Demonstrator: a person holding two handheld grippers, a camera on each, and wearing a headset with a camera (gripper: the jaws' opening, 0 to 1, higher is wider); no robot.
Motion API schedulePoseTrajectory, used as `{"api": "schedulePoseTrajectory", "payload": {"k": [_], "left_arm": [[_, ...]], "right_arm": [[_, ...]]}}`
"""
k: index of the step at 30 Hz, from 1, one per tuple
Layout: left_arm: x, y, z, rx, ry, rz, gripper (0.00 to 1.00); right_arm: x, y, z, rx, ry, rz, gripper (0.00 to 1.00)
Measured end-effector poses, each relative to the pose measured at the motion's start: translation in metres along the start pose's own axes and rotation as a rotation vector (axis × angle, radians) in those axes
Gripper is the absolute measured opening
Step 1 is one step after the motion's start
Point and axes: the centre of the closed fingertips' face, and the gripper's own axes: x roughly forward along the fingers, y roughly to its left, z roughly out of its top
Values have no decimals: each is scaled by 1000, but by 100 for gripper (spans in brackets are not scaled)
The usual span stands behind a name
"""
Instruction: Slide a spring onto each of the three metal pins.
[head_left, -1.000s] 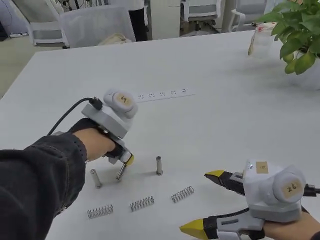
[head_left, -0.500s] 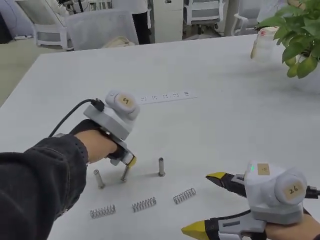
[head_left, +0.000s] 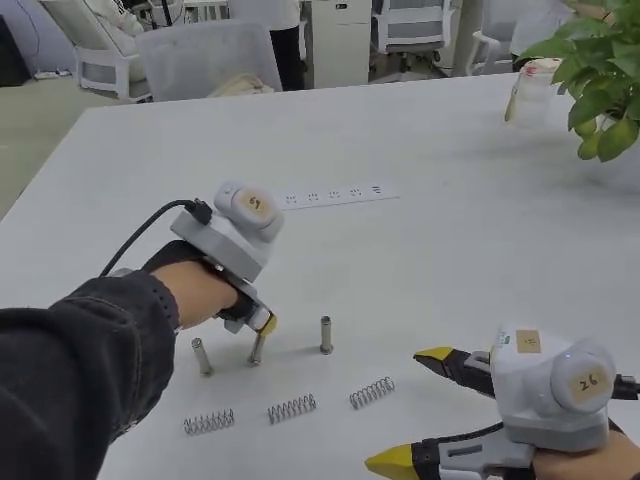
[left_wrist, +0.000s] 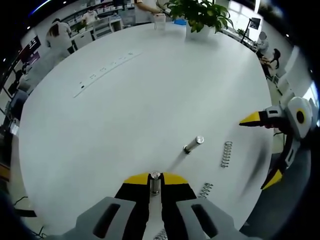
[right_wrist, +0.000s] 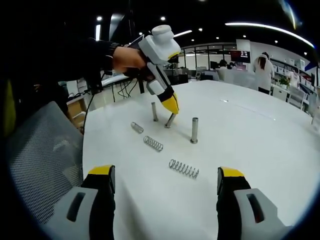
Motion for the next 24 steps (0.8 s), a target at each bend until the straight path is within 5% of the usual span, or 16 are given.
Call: {"api": "schedulePoseTrajectory", "payload": {"k": [24], "left_arm": [[-1,1,2,-12,-15,-7,0]], "right_arm": [[0,2,0,-2,5,3,83]]}}
